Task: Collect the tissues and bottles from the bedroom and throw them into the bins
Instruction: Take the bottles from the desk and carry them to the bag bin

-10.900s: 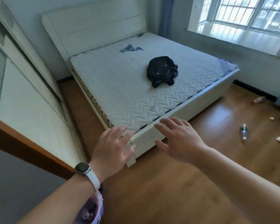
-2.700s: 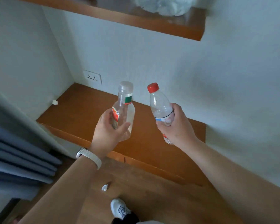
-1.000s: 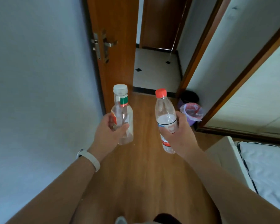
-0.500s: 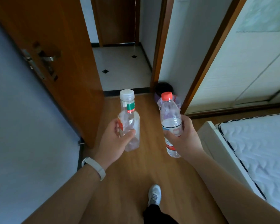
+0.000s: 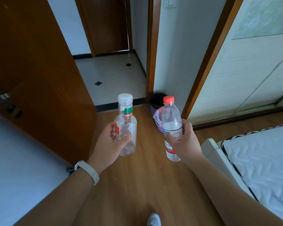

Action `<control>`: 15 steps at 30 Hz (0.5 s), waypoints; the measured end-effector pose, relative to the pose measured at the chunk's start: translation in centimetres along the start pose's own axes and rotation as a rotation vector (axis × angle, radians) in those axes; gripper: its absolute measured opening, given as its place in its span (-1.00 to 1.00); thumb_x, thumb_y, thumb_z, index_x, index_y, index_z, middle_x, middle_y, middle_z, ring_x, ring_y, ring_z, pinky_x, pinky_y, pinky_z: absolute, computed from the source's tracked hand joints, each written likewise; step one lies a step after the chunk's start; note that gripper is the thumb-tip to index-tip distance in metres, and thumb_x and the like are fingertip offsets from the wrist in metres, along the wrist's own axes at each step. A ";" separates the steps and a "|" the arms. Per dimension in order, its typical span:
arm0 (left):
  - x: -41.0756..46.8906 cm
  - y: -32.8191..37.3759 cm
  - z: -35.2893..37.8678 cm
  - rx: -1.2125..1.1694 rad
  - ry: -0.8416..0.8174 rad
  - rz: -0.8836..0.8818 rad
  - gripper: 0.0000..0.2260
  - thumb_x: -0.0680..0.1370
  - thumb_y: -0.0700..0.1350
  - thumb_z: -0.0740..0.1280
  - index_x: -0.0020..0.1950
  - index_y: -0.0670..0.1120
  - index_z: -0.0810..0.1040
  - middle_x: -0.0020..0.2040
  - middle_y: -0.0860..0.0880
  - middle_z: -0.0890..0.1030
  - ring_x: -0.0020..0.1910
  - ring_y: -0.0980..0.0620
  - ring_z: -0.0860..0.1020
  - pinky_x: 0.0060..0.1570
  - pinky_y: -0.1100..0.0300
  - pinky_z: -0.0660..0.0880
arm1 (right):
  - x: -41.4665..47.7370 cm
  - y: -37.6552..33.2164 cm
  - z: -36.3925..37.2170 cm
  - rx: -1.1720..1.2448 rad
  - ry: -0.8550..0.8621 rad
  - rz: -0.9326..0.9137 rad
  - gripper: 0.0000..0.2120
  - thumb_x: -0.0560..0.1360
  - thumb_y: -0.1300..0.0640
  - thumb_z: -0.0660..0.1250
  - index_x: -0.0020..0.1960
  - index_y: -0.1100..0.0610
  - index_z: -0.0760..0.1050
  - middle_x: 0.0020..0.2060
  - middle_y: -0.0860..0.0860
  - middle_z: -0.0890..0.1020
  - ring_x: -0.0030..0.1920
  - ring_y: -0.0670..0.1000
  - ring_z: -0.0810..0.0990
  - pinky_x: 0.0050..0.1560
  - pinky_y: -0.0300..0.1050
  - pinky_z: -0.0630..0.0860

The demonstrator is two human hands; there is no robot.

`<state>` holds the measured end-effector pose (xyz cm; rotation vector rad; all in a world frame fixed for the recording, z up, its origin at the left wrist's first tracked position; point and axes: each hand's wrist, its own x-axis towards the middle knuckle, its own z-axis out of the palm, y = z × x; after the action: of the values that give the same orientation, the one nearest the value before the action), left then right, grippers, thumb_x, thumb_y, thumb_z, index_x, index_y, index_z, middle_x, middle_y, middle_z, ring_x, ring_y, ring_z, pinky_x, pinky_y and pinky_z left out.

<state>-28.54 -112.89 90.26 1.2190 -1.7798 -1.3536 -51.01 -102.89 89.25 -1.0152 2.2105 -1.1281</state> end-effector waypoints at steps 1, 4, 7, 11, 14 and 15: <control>1.0 0.1 0.3 -0.002 -0.006 0.000 -0.62 0.48 0.00 0.45 0.25 0.13 0.43 0.09 0.16 0.61 0.09 0.16 0.60 0.01 0.23 0.56 | 1.0 0.1 -0.1 0.002 0.009 0.005 -0.42 0.40 -0.15 0.45 0.29 -0.16 0.21 0.08 -0.21 0.48 0.06 -0.07 0.55 0.06 -0.07 0.58; 3.9 0.1 0.8 0.001 -0.018 -0.019 -0.59 0.47 0.03 0.46 0.28 0.11 0.43 0.10 0.16 0.61 0.09 0.16 0.60 -0.01 0.25 0.57 | 3.4 0.3 -0.2 -0.005 0.023 0.025 -0.40 0.39 -0.15 0.45 0.30 -0.14 0.22 0.10 -0.19 0.50 0.07 -0.06 0.56 0.07 -0.03 0.60; 7.4 -0.4 0.8 0.006 -0.032 -0.030 -0.56 0.47 0.05 0.46 0.30 0.11 0.41 0.11 0.18 0.59 0.09 0.16 0.60 -0.02 0.27 0.57 | 6.1 0.2 0.2 -0.011 0.034 0.052 -0.39 0.39 -0.15 0.46 0.31 -0.12 0.23 0.10 -0.16 0.51 0.07 -0.06 0.56 0.07 -0.03 0.60; 12.7 -1.7 1.0 -0.002 -0.060 -0.039 -0.58 0.47 0.01 0.46 0.28 0.11 0.43 0.09 0.16 0.61 0.06 0.18 0.61 0.02 0.22 0.57 | 9.8 0.3 1.6 -0.017 0.074 0.093 -0.42 0.39 -0.13 0.45 0.29 -0.13 0.24 0.07 -0.18 0.50 0.02 -0.09 0.55 0.00 -0.12 0.57; 17.6 -2.5 0.9 -0.047 -0.109 -0.044 -0.61 0.48 -0.08 0.46 0.26 0.06 0.45 0.06 0.11 0.63 0.00 0.24 0.61 -0.06 0.30 0.56 | 12.9 -0.3 2.8 -0.029 0.115 0.132 -0.45 0.38 -0.12 0.46 0.23 -0.18 0.23 0.04 -0.18 0.50 -0.01 -0.09 0.55 -0.09 -0.17 0.55; 19.4 -2.8 0.7 -0.065 -0.134 -0.049 -0.61 0.48 -0.09 0.46 0.27 0.03 0.45 0.06 0.09 0.63 -0.01 0.24 0.61 -0.11 0.33 0.56 | 14.0 -0.7 3.3 -0.028 0.130 0.148 -0.45 0.37 -0.13 0.46 0.23 -0.17 0.23 0.04 -0.17 0.51 0.00 -0.08 0.56 -0.10 -0.16 0.54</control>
<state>-36.19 -130.46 85.99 1.1676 -1.7915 -1.5418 -57.30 -115.67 87.10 -0.7943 2.3659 -1.1282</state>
